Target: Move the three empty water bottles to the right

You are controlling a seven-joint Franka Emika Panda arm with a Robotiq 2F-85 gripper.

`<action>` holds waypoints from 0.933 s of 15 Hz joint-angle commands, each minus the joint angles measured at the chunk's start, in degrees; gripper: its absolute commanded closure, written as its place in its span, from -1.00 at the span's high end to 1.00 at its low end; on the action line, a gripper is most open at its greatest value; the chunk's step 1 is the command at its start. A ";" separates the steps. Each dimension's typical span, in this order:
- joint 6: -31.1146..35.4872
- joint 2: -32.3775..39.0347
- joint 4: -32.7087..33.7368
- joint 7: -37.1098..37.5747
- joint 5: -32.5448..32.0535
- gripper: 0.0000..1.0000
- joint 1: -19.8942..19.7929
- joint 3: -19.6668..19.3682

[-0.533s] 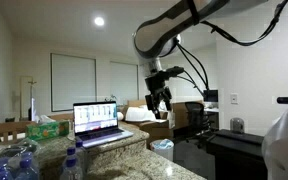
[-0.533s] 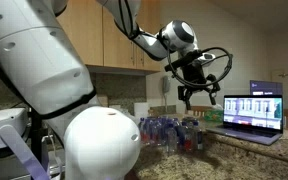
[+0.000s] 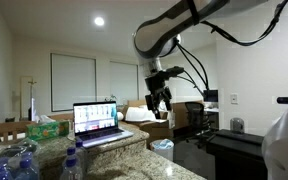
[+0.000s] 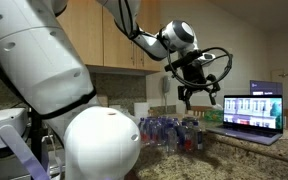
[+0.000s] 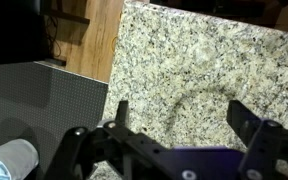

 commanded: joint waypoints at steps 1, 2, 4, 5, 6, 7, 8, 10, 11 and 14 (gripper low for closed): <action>-0.26 0.11 0.15 0.50 -0.47 1.00 1.31 -1.05; -0.26 0.11 0.15 0.50 -0.47 1.00 1.31 -1.05; -0.26 0.11 0.15 0.50 -0.47 1.00 1.31 -1.05; -0.26 0.11 0.15 0.50 -0.47 1.00 1.31 -1.05; -0.26 0.11 0.15 0.50 -0.47 1.00 1.31 -1.05; -0.71 0.23 0.23 0.08 -0.04 1.00 1.52 -1.29; -1.00 0.30 0.28 -0.49 0.50 1.00 1.90 -1.57; -0.02 3.00 2.17 0.64 1.96 1.00 3.66 -0.23; 0.20 4.23 3.00 1.61 2.43 1.00 4.50 0.76; 0.74 11.54 8.78 4.72 4.01 1.00 7.54 4.51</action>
